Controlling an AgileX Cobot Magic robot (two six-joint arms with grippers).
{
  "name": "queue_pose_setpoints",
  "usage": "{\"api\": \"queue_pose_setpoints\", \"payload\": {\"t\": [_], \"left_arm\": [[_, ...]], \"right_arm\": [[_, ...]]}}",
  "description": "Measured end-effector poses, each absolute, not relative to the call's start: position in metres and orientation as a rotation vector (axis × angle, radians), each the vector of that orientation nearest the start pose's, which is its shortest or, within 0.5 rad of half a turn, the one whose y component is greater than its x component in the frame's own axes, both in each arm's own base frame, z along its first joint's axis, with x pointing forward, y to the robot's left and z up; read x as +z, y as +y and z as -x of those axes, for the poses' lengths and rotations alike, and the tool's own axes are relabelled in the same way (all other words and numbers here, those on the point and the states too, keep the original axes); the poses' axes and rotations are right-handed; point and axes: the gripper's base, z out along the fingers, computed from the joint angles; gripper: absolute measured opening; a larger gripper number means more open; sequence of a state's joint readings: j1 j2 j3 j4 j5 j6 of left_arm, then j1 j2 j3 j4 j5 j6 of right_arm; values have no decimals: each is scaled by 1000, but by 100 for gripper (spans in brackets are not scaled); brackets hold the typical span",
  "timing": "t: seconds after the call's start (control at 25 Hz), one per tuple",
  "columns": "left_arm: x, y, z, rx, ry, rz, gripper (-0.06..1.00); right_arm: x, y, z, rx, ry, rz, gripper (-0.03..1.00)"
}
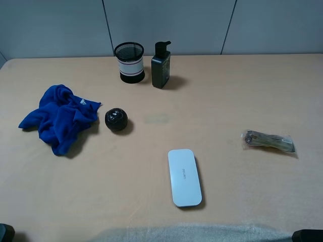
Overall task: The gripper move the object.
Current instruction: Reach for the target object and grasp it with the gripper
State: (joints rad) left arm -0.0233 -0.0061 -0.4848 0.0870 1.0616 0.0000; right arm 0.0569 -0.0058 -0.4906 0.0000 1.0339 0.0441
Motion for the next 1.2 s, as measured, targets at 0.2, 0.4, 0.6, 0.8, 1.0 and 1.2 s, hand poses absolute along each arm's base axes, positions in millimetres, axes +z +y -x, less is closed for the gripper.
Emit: {"api": "queue_pose_setpoints", "payload": {"t": [0.2, 0.4, 0.6, 0.8, 1.0, 1.2], "left_arm": [[273, 7, 4, 90, 2052, -20, 93], [273, 7, 4, 90, 2052, -20, 93], [273, 7, 4, 90, 2052, -20, 93], [273, 7, 4, 90, 2052, -20, 93], [273, 7, 4, 90, 2052, -20, 93], [273, 7, 4, 90, 2052, -20, 93]], "right_arm": [[277, 0, 4, 64, 2022, 13, 69], [277, 0, 4, 64, 2022, 13, 69], [277, 0, 4, 64, 2022, 13, 69], [277, 0, 4, 64, 2022, 13, 69], [277, 1, 4, 79, 2022, 13, 69], [277, 1, -3, 80, 2061, 13, 69]]}}
